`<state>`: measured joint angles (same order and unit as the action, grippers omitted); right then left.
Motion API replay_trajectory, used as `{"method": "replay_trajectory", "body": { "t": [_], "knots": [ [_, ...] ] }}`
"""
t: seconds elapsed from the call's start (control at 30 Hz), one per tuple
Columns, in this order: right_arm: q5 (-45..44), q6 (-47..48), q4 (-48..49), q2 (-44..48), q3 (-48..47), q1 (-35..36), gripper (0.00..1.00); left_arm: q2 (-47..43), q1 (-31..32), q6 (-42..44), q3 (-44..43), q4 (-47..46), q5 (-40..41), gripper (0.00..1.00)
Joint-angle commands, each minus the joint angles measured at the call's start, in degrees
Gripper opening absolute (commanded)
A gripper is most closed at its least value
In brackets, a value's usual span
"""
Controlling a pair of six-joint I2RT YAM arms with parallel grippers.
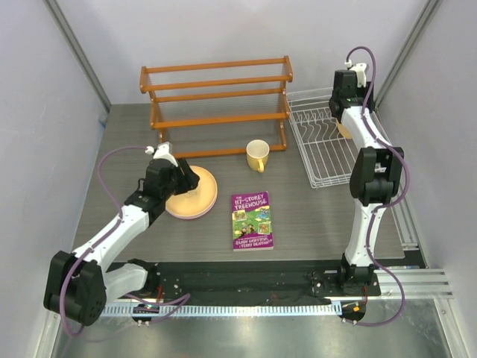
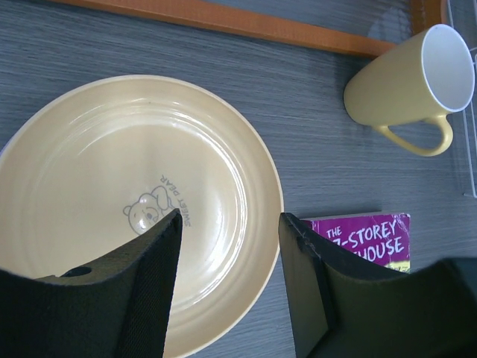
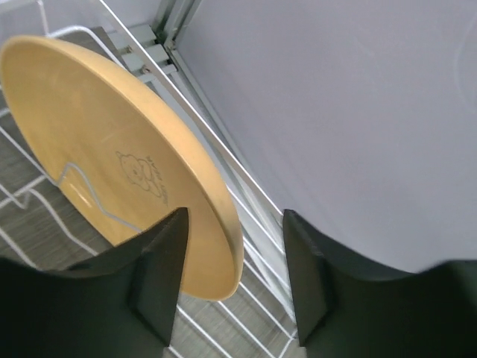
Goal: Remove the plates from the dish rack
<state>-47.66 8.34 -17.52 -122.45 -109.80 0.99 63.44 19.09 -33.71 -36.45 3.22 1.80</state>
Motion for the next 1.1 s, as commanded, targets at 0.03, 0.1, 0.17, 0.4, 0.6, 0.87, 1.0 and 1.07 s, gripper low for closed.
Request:
{"method": "replay_trajectory", "body": {
  "t": [0.03,0.1,0.17,0.4,0.6,0.87,1.0,1.07],
  "knots": [
    [-2.0,3.7,2.6,0.4,-1.1,-0.2,0.41,1.1,-0.1,1.5,-2.0,-4.8,-1.5,0.56],
    [-0.8,3.4,2.6,0.9,-0.7,-0.3,0.25,1.6,-0.1,1.3,-2.1,-5.0,-1.6,0.56],
    [0.6,2.6,1.8,1.3,-0.9,-0.2,0.17,1.9,-0.1,1.2,-2.3,-4.9,-1.5,0.56],
    [2.3,1.4,0.3,4.2,-2.5,0.8,0.01,2.5,-0.1,0.6,-2.5,-5.6,-1.5,0.56],
    [-9.0,6.8,8.4,6.3,-0.1,5.1,0.01,2.5,-0.1,0.3,-2.8,-5.2,-1.5,0.56],
    [-23.2,23.9,36.3,13.6,13.0,7.5,0.01,0.9,-0.1,1.3,-3.0,-3.4,-0.1,0.56],
    [-25.2,25.5,42.0,18.2,19.0,7.9,0.01,0.3,-0.1,1.4,-3.2,-1.7,-0.4,0.56],
    [-24.8,21.7,38.4,22.9,20.5,8.8,0.01,-0.1,-0.1,1.3,-3.3,-1.6,-0.6,0.56]
  ]
}}
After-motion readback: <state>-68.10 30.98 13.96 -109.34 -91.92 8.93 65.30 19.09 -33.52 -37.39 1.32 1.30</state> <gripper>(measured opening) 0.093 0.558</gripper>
